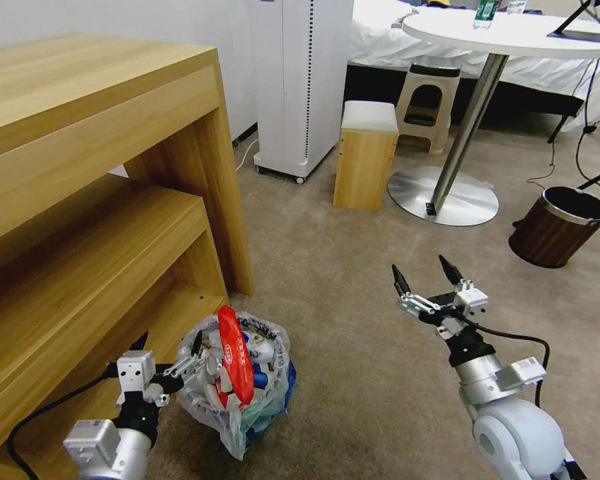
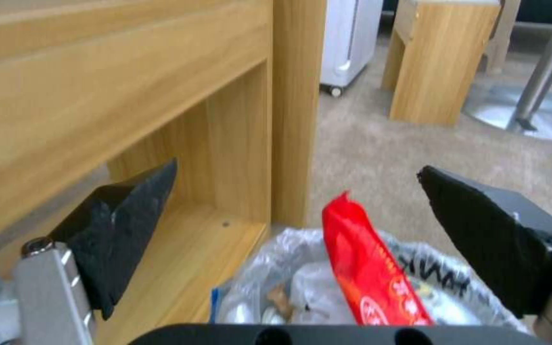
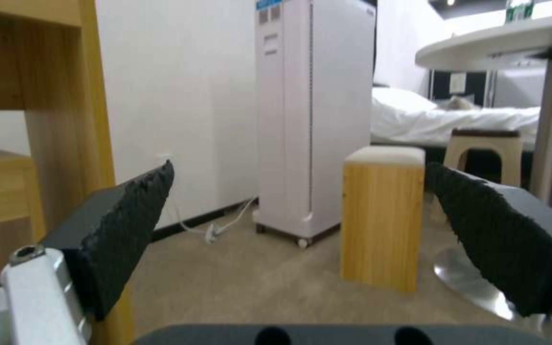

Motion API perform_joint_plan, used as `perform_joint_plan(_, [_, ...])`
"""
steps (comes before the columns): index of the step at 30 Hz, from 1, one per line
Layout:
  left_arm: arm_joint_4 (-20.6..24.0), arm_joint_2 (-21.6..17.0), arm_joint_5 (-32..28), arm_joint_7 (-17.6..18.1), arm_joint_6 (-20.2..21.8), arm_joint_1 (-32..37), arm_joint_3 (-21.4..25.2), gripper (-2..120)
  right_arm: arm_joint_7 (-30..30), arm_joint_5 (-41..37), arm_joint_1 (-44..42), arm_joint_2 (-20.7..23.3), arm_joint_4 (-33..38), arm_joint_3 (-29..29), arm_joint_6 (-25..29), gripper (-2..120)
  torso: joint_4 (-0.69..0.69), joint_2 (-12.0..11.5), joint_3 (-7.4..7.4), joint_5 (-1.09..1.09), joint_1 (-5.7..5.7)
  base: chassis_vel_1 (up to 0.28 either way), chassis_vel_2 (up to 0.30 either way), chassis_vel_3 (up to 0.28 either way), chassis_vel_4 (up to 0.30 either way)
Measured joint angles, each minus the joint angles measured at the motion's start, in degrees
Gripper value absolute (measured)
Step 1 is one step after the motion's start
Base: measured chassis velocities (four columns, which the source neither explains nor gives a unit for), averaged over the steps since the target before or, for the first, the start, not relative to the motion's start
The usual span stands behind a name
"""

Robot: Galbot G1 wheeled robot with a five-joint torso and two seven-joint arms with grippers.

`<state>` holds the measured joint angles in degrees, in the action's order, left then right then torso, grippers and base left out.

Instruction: Pick up the trash bin and place the garbage on the floor into it.

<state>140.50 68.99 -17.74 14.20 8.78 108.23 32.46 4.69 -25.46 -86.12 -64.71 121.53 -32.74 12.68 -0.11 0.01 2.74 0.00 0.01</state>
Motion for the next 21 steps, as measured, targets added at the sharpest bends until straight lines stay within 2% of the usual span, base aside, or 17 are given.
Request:
perform_joint_plan(4, [0.75,0.23,-0.15,0.05,0.81,-0.55,0.71,100,0.69,0.0,-0.24,-0.35,-0.59,-0.68,1.49,100,0.01,-0.01,0.0,0.0,0.0,0.0,0.0,0.0,0.0])
perform_joint_plan(11, [0.92,1.53,-0.45,0.4,1.42,-2.57,2.08,100,-0.84,1.21,-0.81,-3.4,-2.26,-1.02,4.62,100,0.0,-0.01,0.0,0.01,0.0,0.0,0.0,0.0,0.0])
perform_joint_plan(21, [0.26,5.45,-2.02,2.14,2.55,-6.69,3.17,100,-1.59,2.81,-3.73,-8.25,-3.94,-5.92,8.37,100,0.0,-0.01,0.0,0.0,0.0,0.0,0.0,0.0,0.0])
